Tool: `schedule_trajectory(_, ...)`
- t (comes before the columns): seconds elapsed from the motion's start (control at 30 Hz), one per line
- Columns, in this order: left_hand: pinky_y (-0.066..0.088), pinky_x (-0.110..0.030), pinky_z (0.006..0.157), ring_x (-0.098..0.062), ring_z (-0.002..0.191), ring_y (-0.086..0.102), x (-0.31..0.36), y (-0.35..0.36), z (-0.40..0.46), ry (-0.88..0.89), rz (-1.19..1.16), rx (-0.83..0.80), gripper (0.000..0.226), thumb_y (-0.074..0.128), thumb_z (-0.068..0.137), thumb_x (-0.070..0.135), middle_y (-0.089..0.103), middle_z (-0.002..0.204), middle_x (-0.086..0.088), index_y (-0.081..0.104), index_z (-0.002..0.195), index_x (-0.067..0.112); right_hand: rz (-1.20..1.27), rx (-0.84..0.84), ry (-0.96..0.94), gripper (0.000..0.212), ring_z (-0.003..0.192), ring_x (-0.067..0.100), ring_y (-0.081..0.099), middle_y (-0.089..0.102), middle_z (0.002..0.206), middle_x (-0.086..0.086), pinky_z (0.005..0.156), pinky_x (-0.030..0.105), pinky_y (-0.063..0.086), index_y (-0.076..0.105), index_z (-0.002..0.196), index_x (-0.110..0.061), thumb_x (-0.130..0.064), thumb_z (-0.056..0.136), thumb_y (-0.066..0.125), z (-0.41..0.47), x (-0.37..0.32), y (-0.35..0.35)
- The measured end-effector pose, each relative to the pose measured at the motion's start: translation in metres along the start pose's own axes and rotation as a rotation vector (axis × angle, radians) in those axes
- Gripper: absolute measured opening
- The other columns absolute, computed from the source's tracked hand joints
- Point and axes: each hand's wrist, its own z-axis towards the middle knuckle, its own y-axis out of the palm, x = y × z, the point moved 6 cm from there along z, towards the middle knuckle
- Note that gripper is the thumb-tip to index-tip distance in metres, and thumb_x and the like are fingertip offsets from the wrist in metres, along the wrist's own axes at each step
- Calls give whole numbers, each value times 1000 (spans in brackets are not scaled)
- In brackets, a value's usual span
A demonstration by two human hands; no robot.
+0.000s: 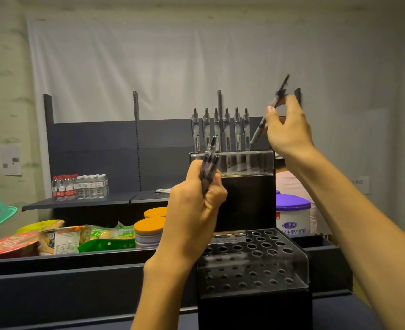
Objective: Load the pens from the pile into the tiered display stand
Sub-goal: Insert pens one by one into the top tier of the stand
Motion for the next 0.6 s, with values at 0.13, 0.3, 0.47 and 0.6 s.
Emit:
schedule_trajectory(0.13, 41, -36, 56, -24, 59, 54, 1, 1, 0, -2, -6, -21, 29, 35, 92, 38, 59, 63, -6, 49, 87, 14, -75, -56, -15, 22, 94, 24, 57, 58, 94, 2, 76, 37, 49, 46, 122, -21, -31, 103, 39, 4, -6, 4)
schedule_trajectory(0.3, 42, -27, 52, -18, 59, 55, 0, 1, -1, -15, -12, -38, 29, 34, 92, 39, 60, 63, -3, 50, 87, 15, -95, -48, -49, 21, 92, 27, 59, 56, 84, 2, 82, 48, 53, 45, 120, -18, -30, 103, 39, -2, -9, -2)
schedule_trajectory(0.47, 43, -32, 54, -17, 59, 57, -1, 4, -2, -33, -10, -63, 30, 34, 91, 41, 60, 64, -2, 50, 90, 16, -170, -146, -18, 24, 94, 25, 60, 59, 95, 3, 84, 44, 52, 49, 120, -15, -29, 102, 43, -6, -5, 8)
schedule_trajectory(0.6, 42, -21, 48, -11, 56, 54, -3, 2, -2, -94, -11, -59, 4, 46, 93, 28, 57, 64, 2, 43, 93, 27, -218, -190, 10, 32, 101, 20, 54, 60, 114, 6, 89, 38, 48, 56, 122, -12, -32, 98, 53, -6, -1, 14)
